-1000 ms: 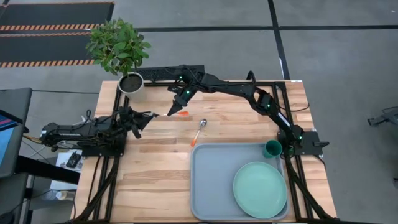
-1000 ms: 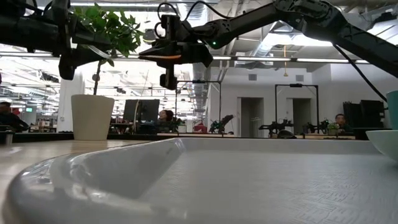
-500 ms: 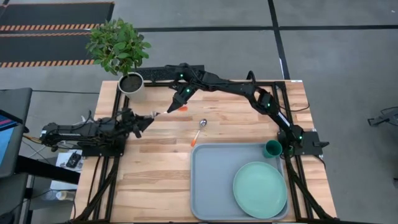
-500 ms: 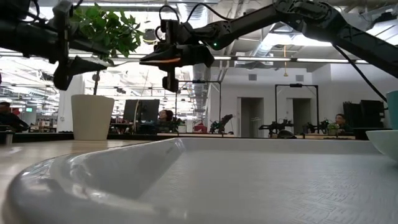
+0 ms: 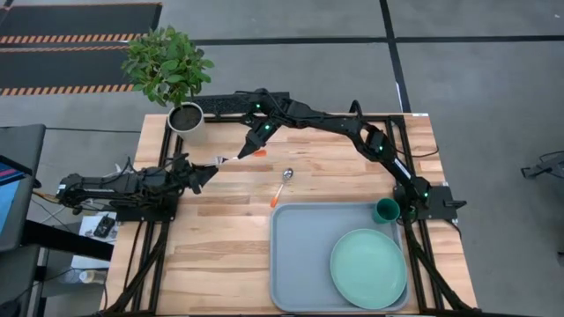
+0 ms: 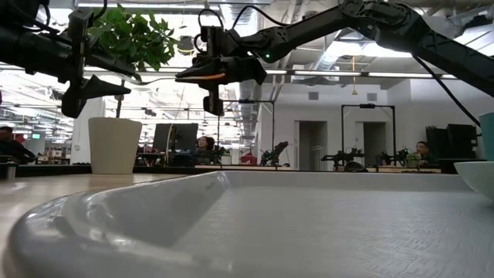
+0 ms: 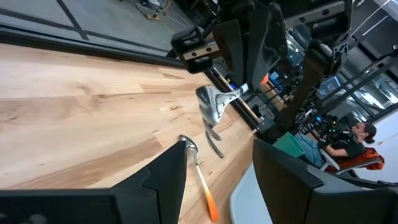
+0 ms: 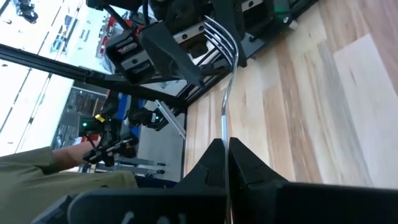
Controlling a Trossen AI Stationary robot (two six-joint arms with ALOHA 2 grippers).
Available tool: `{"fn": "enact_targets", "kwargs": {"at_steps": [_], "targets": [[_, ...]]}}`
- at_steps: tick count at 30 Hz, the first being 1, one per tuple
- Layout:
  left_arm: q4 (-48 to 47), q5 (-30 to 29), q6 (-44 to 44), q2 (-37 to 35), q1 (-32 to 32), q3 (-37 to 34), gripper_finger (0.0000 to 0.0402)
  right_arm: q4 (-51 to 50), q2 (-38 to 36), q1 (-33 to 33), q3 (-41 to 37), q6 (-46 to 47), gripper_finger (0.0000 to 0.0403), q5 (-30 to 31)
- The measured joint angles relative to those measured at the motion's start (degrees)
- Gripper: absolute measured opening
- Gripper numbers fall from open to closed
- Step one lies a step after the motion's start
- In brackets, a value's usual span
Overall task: Pick and place plate/cup/fork/spoon on tray
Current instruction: Put the orange fork on the left of the light blue plate on the blue serving tray
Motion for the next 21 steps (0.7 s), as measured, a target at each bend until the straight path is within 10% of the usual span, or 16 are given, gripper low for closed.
{"fn": "enact_targets", "kwargs": {"at_steps": [21], "targets": [[-5.8,-1.4,-8.0,0.0,0.0,0.0,0.0169,-6.9,0.0,0.5,0.0,-5.6,0.0009,4.4]]}}
